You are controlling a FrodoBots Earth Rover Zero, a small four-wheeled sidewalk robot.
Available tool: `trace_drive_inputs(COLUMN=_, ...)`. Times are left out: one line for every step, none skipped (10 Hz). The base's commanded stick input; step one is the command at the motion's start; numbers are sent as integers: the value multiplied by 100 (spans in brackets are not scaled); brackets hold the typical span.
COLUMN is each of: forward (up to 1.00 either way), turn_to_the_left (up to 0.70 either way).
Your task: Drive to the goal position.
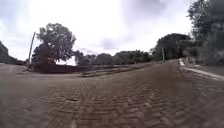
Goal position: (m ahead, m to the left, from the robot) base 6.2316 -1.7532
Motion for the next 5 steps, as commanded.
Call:
trace_drive_inputs(forward=70, turn_to_the_left=0)
trace_drive_inputs(forward=70, turn_to_the_left=0)
trace_drive_inputs(forward=70, turn_to_the_left=0)
trace_drive_inputs(forward=70, turn_to_the_left=0)
trace_drive_inputs(forward=70, turn_to_the_left=0)
